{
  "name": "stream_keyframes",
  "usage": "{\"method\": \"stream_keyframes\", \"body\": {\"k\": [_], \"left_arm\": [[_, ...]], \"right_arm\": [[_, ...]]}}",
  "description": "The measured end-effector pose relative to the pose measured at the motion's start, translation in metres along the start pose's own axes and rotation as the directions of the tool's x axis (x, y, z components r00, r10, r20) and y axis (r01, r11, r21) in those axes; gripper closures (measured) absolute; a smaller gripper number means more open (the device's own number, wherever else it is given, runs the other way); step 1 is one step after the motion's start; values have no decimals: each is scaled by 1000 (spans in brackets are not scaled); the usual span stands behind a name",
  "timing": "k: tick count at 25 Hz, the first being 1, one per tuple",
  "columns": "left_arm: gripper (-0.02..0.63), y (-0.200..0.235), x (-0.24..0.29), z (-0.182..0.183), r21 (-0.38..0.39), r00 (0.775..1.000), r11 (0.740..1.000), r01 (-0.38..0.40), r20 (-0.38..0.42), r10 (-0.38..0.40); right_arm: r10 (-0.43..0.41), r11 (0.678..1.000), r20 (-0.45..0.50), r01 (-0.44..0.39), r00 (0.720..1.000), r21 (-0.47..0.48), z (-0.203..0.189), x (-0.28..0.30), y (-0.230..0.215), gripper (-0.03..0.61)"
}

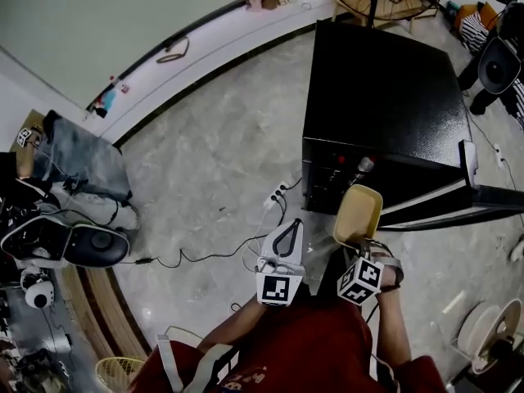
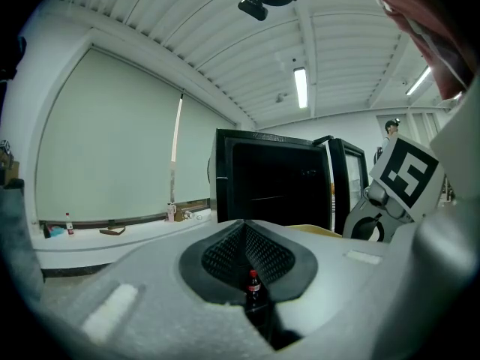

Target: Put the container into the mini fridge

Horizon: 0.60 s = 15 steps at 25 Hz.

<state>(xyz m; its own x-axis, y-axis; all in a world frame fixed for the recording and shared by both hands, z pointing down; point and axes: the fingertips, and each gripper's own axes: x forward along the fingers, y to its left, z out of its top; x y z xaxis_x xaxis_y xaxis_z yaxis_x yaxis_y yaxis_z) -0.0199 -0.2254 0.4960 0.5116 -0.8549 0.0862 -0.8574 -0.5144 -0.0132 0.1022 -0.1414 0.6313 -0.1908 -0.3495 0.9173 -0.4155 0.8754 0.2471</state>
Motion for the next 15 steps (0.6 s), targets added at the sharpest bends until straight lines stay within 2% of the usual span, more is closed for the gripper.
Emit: {"method": "stream_keyframes", "body": {"k": [15], "left_arm": [[609,-20,45,-18,1,997,1000,-22,-71,22]], "right_arm": [[5,999,-23,-6,1000,-43,-20,67,-84,558]]}}
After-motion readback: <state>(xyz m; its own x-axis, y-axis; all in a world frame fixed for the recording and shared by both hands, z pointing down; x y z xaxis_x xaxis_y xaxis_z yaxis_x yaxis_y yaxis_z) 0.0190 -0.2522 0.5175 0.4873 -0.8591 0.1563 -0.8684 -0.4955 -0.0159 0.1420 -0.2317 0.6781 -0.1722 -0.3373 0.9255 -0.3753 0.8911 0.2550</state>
